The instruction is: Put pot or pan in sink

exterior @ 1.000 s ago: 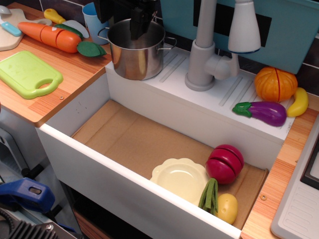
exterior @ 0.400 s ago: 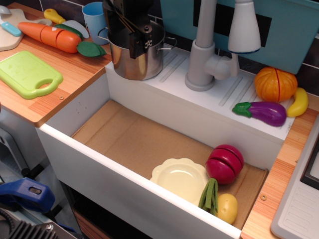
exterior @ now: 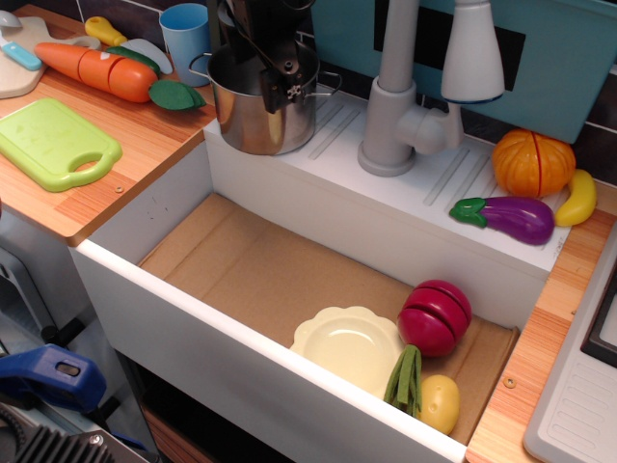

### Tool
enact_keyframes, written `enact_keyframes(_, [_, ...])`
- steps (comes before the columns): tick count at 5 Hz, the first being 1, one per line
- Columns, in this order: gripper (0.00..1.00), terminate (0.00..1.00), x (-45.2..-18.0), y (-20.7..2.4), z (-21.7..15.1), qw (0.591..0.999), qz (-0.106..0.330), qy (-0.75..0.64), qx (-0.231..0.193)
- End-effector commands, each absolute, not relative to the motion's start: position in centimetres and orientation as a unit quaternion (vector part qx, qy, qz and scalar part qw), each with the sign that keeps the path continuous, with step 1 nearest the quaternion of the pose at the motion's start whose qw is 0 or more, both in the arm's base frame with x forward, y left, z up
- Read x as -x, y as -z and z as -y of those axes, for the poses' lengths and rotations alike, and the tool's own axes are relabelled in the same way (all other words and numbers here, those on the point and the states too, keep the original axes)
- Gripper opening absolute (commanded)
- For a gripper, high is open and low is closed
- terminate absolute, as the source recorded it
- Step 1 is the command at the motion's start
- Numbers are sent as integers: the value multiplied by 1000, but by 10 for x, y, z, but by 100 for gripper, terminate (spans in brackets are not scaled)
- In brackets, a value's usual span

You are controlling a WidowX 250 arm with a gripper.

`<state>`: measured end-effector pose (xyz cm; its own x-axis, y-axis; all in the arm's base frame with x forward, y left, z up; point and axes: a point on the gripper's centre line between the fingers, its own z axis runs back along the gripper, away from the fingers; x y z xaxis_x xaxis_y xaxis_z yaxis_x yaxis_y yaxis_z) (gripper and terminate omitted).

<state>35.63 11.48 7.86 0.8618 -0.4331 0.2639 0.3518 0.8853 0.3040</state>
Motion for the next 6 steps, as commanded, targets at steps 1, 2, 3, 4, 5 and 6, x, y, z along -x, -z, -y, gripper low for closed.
enact_keyframes(1, [100, 0, -369, -77, -121, 953, 201, 196, -113])
enact_keyframes(2, [100, 0, -374, -63, -125, 954, 209, 194, -97])
enact_keyframes(3, [100, 0, -375, -53, -126, 956, 212, 182, -87])
enact_keyframes(4, [0, 0, -375, -50, -124, 959, 204, 174, -92])
enact_keyframes(5, [0, 0, -374, -53, -122, 960, 200, 171, -98])
enact_keyframes(6, [0, 0, -371, -57, -119, 964, 191, 161, -94])
